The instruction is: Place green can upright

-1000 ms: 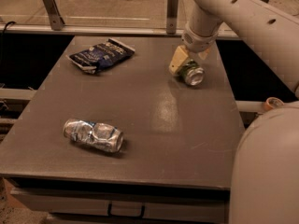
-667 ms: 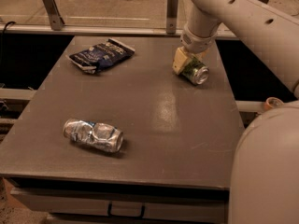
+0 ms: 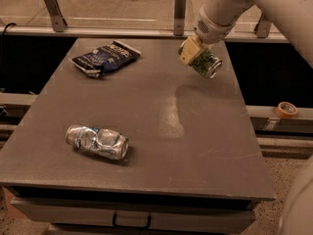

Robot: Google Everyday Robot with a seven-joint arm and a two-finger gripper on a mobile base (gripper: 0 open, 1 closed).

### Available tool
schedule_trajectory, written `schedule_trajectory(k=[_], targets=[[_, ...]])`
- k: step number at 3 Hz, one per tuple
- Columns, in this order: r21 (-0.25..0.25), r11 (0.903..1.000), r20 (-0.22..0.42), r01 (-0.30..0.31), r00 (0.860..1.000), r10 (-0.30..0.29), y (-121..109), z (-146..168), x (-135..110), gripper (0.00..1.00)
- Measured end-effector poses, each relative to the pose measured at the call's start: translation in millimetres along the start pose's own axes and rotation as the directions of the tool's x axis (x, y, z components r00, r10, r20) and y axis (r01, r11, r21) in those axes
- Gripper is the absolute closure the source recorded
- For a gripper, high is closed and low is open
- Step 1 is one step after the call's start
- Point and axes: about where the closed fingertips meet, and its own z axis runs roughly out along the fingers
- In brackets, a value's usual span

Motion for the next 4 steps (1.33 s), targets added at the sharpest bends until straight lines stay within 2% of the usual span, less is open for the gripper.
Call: schedule_trajectory(k=[1,2,3,4], targets=[[-0.108,0.9863,0.152,0.124,0.983,-0.107,12,-30,-12,1.0],[-0.218,0.9434,0.316,0.25,0.933,-0.174,22,-44,-17,1.0],[-0.3,0.8668,0.495,0.398,0.842,-0.216,34,-50,-16,1.0],[-0.316,0.7963,0.627,0.516,0.744,-0.232,40,-50,-7,1.0]])
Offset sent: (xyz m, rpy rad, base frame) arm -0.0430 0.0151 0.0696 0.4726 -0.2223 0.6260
